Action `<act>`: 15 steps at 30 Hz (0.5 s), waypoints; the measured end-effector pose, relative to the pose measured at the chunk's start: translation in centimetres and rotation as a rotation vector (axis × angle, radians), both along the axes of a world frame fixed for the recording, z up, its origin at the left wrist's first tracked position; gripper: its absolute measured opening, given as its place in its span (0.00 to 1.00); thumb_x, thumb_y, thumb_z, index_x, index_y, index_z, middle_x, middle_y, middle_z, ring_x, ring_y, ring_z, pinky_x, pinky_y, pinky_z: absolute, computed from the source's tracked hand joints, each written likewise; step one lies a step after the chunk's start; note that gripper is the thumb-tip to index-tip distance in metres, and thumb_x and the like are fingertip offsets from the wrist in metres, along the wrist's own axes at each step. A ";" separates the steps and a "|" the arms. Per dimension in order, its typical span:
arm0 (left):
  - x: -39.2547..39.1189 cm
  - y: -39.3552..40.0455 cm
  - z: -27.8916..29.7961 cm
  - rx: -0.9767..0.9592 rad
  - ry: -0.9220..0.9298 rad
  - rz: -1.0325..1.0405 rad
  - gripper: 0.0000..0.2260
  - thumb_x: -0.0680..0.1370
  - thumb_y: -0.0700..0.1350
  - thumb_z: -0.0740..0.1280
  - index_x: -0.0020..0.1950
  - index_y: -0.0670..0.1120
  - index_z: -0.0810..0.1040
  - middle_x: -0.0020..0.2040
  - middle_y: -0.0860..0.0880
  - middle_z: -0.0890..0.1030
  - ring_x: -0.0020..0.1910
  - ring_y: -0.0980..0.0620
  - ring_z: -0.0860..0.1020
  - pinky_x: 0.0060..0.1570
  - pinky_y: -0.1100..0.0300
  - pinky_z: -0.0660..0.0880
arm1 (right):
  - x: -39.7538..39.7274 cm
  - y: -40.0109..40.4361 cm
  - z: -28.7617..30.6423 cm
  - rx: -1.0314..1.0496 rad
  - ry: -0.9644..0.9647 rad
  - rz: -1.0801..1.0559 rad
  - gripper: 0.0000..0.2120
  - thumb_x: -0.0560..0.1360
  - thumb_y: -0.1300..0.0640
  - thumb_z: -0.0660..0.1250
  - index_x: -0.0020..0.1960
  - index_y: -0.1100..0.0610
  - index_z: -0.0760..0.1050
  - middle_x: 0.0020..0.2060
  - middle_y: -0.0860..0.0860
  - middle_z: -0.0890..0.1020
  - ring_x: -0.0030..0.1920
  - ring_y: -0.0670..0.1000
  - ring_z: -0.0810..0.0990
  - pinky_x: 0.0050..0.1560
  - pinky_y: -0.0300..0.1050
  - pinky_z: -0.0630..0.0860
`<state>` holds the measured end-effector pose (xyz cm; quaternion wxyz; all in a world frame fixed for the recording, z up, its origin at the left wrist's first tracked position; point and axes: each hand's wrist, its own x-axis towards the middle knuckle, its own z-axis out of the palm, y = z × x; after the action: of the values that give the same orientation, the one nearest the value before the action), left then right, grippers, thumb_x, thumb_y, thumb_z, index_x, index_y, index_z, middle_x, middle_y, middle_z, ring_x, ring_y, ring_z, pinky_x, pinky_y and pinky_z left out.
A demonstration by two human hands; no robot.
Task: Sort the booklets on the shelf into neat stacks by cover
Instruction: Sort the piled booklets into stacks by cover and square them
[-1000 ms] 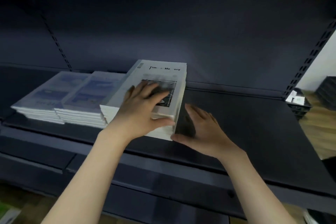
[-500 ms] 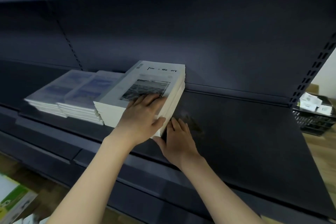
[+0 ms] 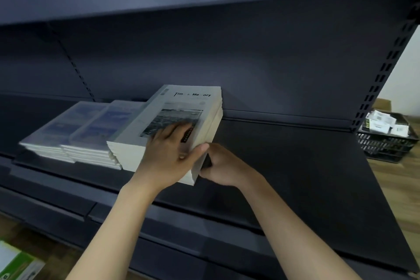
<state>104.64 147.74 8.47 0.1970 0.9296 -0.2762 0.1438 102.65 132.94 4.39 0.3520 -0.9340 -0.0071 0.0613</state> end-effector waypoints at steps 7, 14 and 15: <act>4.2 1.5 2.8 0.123 0.051 0.162 0.38 0.69 0.69 0.40 0.67 0.48 0.69 0.66 0.45 0.72 0.67 0.44 0.66 0.66 0.49 0.63 | 0.8 -0.8 0.7 -0.184 -0.109 -0.098 0.25 0.76 0.61 0.59 0.70 0.65 0.60 0.68 0.59 0.65 0.69 0.58 0.61 0.71 0.52 0.57; 5.0 -3.6 3.7 0.237 0.143 0.077 0.32 0.76 0.63 0.56 0.75 0.46 0.57 0.73 0.45 0.63 0.71 0.44 0.61 0.69 0.50 0.60 | 3.9 -1.6 1.4 -0.243 -0.072 -0.276 0.23 0.77 0.60 0.54 0.71 0.61 0.60 0.71 0.57 0.63 0.74 0.58 0.52 0.73 0.54 0.48; 5.2 -4.4 3.8 0.285 0.175 0.054 0.35 0.76 0.62 0.58 0.76 0.45 0.53 0.74 0.44 0.61 0.72 0.44 0.60 0.69 0.50 0.59 | 4.4 -1.8 1.3 -0.255 -0.072 -0.289 0.24 0.77 0.60 0.54 0.73 0.59 0.58 0.72 0.56 0.61 0.75 0.58 0.48 0.73 0.54 0.45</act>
<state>109.83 143.38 12.29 0.0826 0.9642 -0.2505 0.0270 107.01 131.13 5.65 0.2356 -0.9639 0.1223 -0.0231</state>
